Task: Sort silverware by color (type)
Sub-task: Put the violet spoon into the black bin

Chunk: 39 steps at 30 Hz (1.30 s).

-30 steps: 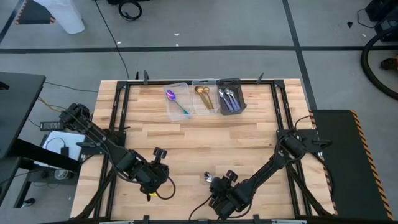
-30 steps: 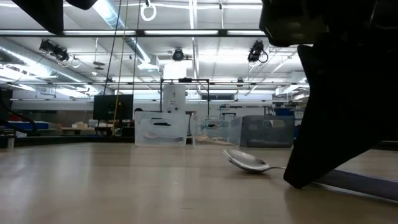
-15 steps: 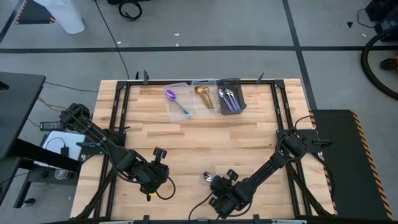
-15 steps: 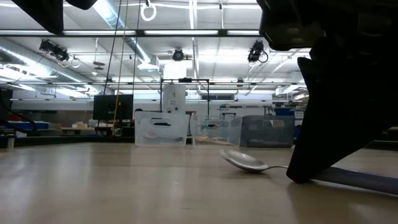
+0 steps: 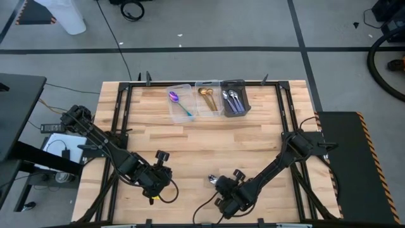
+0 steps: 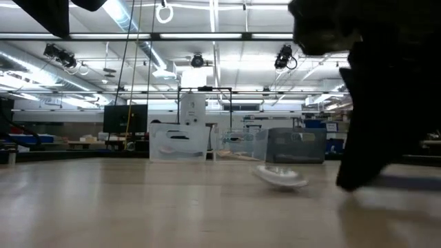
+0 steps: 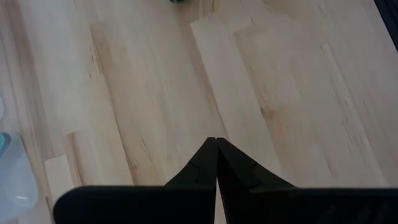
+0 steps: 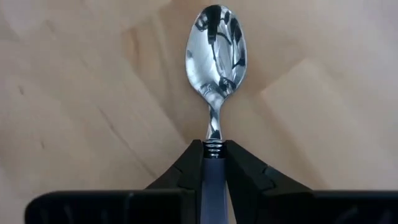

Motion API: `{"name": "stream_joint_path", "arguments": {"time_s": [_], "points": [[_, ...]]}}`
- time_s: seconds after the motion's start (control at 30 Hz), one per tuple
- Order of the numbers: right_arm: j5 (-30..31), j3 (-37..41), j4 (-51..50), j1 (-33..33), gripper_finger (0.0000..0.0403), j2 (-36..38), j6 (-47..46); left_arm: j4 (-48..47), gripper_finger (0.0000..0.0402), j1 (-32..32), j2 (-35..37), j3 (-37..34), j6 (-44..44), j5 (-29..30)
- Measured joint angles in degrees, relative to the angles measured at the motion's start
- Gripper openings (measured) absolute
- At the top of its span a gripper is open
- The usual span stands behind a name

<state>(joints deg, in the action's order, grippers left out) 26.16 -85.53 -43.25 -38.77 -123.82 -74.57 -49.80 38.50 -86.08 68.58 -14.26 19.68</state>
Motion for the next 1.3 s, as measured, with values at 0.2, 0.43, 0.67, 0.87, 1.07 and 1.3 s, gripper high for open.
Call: {"name": "stream_joint_path", "arguments": {"time_s": [0.2,0.43,0.67,0.87,1.07,1.3], "points": [[0.66,-0.13,-5.08,0.20,0.0060,4.63,1.54,0.02,0.0011,0.00,0.00,0.00,-0.15,0.00],[1.13,-0.13,-9.69,0.94,0.0060,8.11,3.70,0.03,0.0011,0.00,0.00,0.00,-0.46,0.00],[5.57,-0.18,-16.42,1.08,0.0060,13.67,4.29,0.07,0.0011,0.00,0.00,0.00,-0.57,0.00],[8.69,-0.20,-22.45,1.51,0.0060,19.28,4.55,0.08,0.0011,-0.04,0.00,0.02,-0.57,0.00],[9.86,-0.27,-25.60,2.99,0.0060,24.14,6.81,0.09,0.0011,-0.04,0.00,0.02,-0.58,0.00],[8.40,-0.29,-26.13,5.47,0.0060,28.50,10.95,0.11,0.0011,-0.02,0.00,0.02,-0.59,0.00]]}}
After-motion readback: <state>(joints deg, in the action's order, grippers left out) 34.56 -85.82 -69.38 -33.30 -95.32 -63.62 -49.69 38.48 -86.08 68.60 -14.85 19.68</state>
